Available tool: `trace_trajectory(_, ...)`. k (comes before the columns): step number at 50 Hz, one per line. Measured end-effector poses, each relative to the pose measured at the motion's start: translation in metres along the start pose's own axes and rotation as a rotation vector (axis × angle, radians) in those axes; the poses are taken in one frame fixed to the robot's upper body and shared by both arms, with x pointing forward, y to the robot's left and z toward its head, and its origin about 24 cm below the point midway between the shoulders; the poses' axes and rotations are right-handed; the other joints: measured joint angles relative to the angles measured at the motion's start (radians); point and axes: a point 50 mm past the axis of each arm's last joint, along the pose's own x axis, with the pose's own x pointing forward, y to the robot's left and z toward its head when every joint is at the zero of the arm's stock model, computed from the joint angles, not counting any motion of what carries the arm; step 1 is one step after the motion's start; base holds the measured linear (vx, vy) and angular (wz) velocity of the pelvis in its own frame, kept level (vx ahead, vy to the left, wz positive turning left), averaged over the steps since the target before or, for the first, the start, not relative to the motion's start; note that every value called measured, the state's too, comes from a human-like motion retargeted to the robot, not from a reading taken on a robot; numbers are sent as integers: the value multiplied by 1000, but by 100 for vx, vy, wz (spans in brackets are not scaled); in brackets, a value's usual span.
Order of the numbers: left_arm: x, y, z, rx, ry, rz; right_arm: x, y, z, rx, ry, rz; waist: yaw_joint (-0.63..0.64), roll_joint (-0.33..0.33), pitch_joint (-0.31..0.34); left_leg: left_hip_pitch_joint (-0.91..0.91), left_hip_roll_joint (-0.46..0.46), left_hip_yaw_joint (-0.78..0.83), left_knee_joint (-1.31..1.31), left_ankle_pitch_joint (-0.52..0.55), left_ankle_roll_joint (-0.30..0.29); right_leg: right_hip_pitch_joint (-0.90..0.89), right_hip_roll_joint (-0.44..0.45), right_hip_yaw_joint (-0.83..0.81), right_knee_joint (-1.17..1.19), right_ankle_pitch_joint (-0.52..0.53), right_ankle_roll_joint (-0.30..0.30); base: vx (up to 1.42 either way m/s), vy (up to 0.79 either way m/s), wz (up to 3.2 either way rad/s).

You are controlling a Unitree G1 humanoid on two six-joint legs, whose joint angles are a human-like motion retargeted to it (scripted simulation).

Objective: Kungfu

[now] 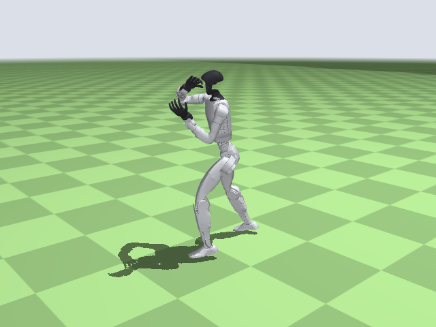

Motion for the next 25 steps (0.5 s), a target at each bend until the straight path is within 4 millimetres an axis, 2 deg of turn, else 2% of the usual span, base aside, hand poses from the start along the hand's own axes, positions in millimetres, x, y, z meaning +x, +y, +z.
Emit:
trace_trajectory(4, 6, 50, -27, 214, 94, 127, -27, 4, -23, 52, 224, -85, -83, 64, -22, 115, 64, 146, -77, 14, -13, -119, -65, 7, 64, 34, 0, -58, 8, -161)
trace_trajectory(7, 15, 94, -29, 463, 105, 111, -57, 2, -33, 64, 353, -40, -153, 121, -49, 204, 121, 247, -128, 24, -33, -185, -79, -12, 98, -2, -29, -44, -1, -176)
trace_trajectory(8, 18, 107, -26, 550, 104, 78, -69, 2, -36, 60, 407, -2, -182, 147, -62, 233, 147, 273, -149, 29, -41, -198, -66, -25, 105, -29, -64, -25, -4, -181)
trace_trajectory(10, 25, 131, -17, 708, 121, 3, -97, 3, -40, 63, 524, 115, -253, 201, -89, 287, 187, 324, -191, 45, -54, -204, -55, -48, 102, -74, -78, -18, -11, -150)
trace_trajectory(13, 27, 144, -14, 859, 206, -194, -157, -3, -44, 37, 760, 391, -355, 267, -133, 352, 205, 363, -302, 135, -77, -251, 21, 42, 126, -130, -76, -28, -44, -77)
trace_trajectory(15, 27, 141, -19, 916, 269, -348, -205, -17, -41, -20, 938, 630, -402, 295, -142, 407, 209, 378, -396, 229, -91, -265, 73, 81, 128, -156, -89, -29, -63, -54)
trace_trajectory(17, 23, 129, -32, 946, 330, -519, -261, -44, -32, -128, 1147, 885, -429, 296, -134, 479, 215, 410, -487, 361, -107, -234, 119, 95, 94, -179, -109, -30, -83, -64)
trace_trajectory(18, 21, 121, -40, 952, 361, -619, -290, -62, -23, -197, 1266, 998, -440, 294, -131, 510, 215, 420, -535, 443, -122, -217, 144, 95, 76, -186, -129, -19, -77, -44)
trace_trajectory(20, 8, 98, -62, 942, 426, -855, -345, -108, 11, -318, 1489, 1269, -478, 289, -145, 523, 210, 410, -593, 547, -112, -201, 182, 82, 39, -190, -167, -12, -74, -3)
trace_trajectory(22, -15, 65, -90, 882, 468, -1104, -390, -164, 59, -440, 1733, 1529, -499, 274, -172, 475, 172, 269, -556, 465, -110, -210, 206, 70, 2, -181, -205, -14, -66, 13)
trace_trajectory(23, -30, 47, -101, 845, 478, -1219, -404, -192, 84, -472, 1851, 1665, -501, 265, -175, 454, 142, 175, -507, 382, -115, -207, 220, 71, -18, -172, -224, -16, -50, 0)
trace_trajectory(25, -58, 12, -115, 770, 467, -1432, -414, -246, 130, -528, 2055, 1957, -511, 243, -171, 415, 76, 81, -376, 204, -88, -191, 241, 79, -71, -150, -261, -18, -42, -11)
